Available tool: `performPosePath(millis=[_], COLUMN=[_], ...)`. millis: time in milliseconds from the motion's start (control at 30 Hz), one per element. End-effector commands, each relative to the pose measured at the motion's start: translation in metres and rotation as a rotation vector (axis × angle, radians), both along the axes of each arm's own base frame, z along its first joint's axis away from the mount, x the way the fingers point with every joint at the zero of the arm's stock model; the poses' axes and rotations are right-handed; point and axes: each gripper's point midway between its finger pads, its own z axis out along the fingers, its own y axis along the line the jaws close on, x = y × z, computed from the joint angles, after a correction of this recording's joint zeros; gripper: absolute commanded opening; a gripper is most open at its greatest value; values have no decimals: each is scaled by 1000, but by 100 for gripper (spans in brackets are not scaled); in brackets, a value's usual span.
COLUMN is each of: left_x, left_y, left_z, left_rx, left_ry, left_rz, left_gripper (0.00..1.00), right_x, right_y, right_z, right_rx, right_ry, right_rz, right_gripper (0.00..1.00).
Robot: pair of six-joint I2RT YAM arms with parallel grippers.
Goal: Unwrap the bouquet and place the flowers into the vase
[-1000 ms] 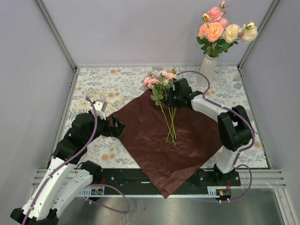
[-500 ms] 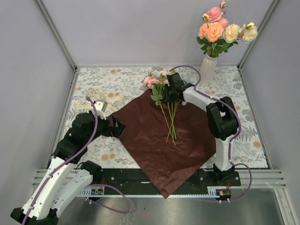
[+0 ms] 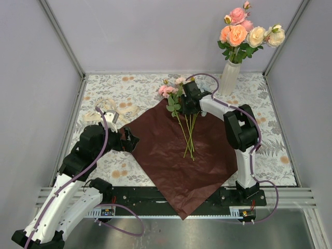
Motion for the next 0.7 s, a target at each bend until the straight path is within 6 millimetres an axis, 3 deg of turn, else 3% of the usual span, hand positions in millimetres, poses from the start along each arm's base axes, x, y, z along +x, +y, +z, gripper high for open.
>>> performPosePath(millis=[0,233,667], left_x=[3,3,2], left_y=[-6,-6,-4], left_z=[8,6,9], left_rx=[-21,-19,-23], left_ry=[-32,-30,-41], left_rz=[-22,-24,-14], left_gripper=[99,99,99], right_x=[9,9,5], right_y=[-5,-2,-9], right_z=[8,9,-3], right_rx=[-39,-31,-93], right_ry=[-35,-34,12], right_rz=[-10,10,-7], right_gripper=[36,41,35])
